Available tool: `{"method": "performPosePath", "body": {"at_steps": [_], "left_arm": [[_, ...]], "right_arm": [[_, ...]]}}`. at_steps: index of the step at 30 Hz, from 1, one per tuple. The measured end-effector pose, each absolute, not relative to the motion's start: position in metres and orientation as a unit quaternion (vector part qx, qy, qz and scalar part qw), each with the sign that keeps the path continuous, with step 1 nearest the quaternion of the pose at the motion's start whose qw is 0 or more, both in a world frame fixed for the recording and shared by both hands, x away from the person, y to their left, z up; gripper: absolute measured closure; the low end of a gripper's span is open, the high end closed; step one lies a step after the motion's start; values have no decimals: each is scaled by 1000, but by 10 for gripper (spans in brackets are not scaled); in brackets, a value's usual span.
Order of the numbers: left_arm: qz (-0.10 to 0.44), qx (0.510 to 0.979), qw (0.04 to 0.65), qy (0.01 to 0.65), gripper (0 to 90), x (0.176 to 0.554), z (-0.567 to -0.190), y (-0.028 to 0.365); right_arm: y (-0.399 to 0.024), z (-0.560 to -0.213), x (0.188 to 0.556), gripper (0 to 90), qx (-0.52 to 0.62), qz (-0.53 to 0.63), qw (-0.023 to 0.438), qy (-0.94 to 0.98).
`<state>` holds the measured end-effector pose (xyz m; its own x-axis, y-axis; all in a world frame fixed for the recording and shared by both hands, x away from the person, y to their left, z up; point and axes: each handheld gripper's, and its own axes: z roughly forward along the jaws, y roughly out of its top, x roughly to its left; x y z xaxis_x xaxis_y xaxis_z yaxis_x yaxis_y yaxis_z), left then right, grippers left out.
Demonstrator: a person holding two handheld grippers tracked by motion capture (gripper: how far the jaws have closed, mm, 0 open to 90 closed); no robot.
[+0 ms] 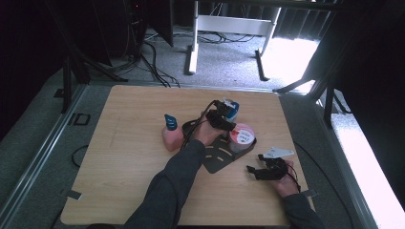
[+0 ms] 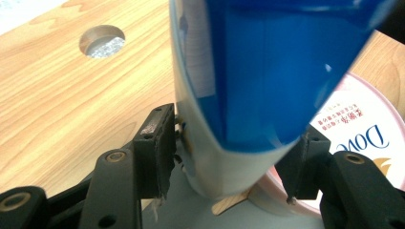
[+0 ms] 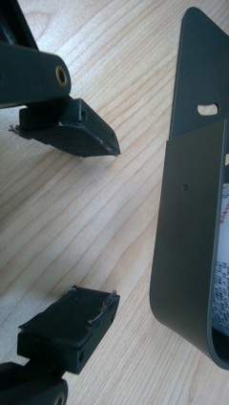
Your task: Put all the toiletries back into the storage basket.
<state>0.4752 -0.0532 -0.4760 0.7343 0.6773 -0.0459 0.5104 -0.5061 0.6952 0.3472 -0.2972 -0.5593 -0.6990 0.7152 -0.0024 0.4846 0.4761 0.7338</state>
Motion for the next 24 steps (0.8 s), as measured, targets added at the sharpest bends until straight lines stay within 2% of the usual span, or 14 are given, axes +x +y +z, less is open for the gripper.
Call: {"method": "performPosePath", "body": {"at_steps": [5, 16, 24], "left_arm": [[119, 856, 365, 345, 428, 470, -469, -42], [148, 870, 342, 324, 439, 451, -458, -28], [152, 869, 357, 306, 450, 434, -453, -13]], "right_arm": [[-297, -559, 347, 250, 355, 368, 156, 845], [-297, -559, 347, 250, 355, 368, 157, 845], [-297, -559, 347, 250, 355, 368, 156, 845]]}}
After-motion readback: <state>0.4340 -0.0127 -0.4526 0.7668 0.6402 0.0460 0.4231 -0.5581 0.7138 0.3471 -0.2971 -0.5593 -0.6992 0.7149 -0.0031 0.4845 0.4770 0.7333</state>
